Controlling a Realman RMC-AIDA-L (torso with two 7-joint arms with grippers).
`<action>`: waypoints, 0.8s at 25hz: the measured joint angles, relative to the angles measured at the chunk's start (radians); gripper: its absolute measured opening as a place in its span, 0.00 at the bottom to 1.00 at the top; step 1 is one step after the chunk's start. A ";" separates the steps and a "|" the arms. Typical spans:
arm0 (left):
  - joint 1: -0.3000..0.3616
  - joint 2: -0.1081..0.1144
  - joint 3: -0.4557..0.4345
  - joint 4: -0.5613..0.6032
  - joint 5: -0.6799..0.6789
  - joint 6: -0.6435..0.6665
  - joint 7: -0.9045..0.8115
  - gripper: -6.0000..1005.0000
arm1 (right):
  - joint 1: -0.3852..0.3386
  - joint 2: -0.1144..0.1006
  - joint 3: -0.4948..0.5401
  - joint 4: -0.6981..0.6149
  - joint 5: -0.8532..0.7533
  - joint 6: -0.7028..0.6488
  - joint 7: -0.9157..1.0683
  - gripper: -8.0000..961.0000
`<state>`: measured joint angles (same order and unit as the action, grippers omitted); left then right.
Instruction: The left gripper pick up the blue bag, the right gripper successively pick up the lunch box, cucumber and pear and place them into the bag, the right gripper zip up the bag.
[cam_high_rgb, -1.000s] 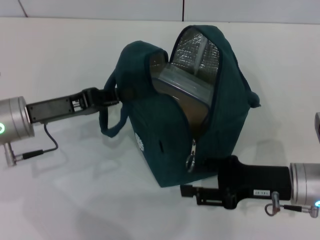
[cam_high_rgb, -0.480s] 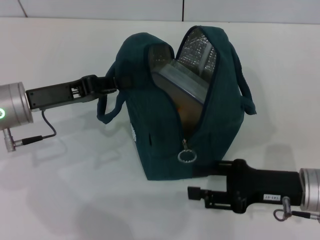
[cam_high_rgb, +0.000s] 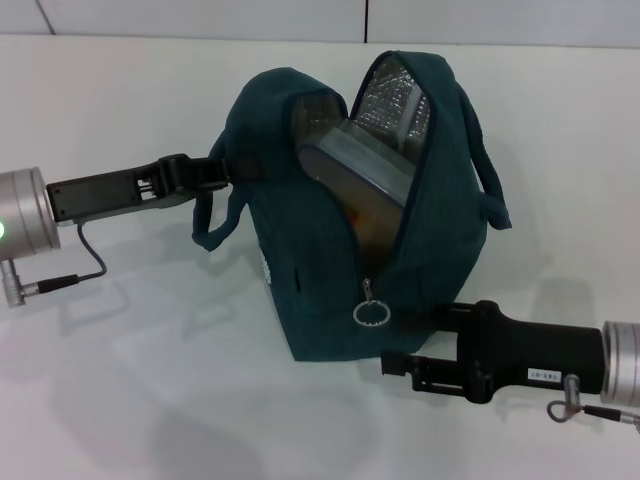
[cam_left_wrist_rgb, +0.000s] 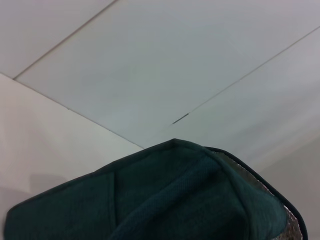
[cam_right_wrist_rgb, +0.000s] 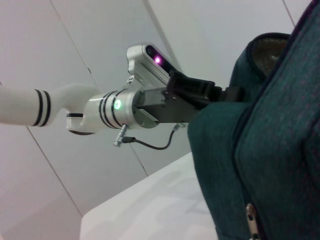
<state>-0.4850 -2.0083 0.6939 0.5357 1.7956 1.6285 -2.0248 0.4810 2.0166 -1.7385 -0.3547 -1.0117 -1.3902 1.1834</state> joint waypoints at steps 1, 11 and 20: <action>0.000 0.000 0.000 -0.001 0.000 0.001 0.000 0.07 | 0.001 0.001 0.000 -0.002 0.000 0.006 -0.001 0.59; 0.004 -0.010 0.015 -0.007 0.003 0.008 0.012 0.07 | 0.034 0.010 -0.003 -0.022 0.008 0.074 -0.024 0.57; 0.003 -0.014 0.027 -0.007 0.004 0.008 0.012 0.07 | 0.069 0.011 -0.035 -0.021 0.007 0.106 -0.014 0.56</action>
<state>-0.4817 -2.0224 0.7207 0.5291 1.7995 1.6368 -2.0126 0.5500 2.0279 -1.7731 -0.3758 -1.0050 -1.2842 1.1696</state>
